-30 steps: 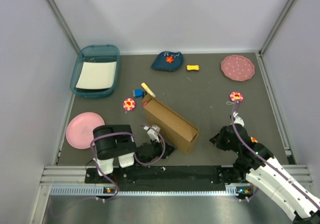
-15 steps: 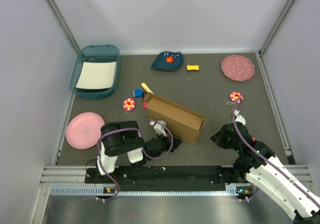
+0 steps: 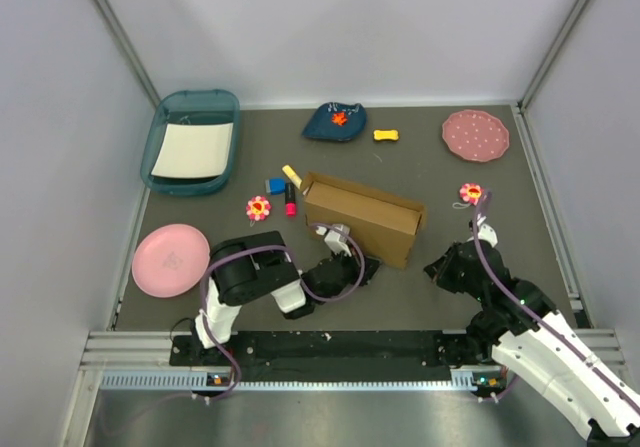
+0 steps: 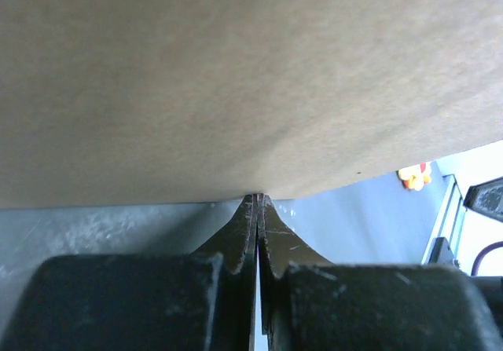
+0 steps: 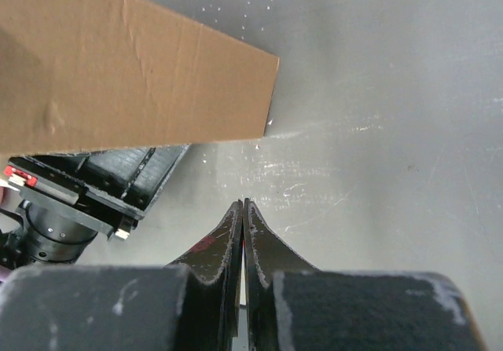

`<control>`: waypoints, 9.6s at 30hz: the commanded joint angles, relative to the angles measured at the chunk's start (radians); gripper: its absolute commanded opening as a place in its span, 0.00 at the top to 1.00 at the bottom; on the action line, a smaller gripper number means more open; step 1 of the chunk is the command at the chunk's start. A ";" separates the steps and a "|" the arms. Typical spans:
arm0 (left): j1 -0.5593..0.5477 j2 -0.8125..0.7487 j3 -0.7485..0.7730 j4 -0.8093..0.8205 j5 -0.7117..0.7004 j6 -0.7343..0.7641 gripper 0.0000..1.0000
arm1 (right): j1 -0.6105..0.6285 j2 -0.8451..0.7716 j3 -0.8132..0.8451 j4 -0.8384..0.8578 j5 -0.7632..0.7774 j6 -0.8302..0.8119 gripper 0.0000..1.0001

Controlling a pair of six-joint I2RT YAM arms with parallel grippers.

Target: Fold the paper box

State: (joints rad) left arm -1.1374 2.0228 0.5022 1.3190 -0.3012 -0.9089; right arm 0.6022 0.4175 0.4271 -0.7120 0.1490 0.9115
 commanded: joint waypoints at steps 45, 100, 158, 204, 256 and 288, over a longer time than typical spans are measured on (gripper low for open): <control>0.266 -1.346 0.074 -1.494 -0.196 0.387 0.29 | 0.008 0.301 0.682 -0.181 0.172 -0.413 0.03; 0.717 -1.098 0.136 -1.070 0.415 0.697 0.30 | 0.036 0.448 0.473 0.051 0.127 -0.459 0.82; 0.714 -0.914 0.127 -0.879 0.660 0.693 1.00 | 0.082 0.477 0.587 0.022 0.070 -0.313 0.99; 0.524 -1.061 0.030 -1.172 0.257 0.533 1.00 | 0.084 0.544 0.599 0.023 0.207 -0.316 0.82; 0.495 -1.078 0.019 -1.193 0.228 0.538 1.00 | 0.085 0.578 0.651 -0.010 0.161 -0.290 1.00; 0.496 -1.171 0.107 -1.242 0.183 0.617 0.94 | 0.085 0.537 0.507 -0.009 0.170 -0.299 1.00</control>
State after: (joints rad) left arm -0.6392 0.8757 0.5621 0.1226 -0.0986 -0.3321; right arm 0.6724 0.9268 0.9245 -0.6434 0.3393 0.6052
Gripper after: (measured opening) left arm 0.042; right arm 0.007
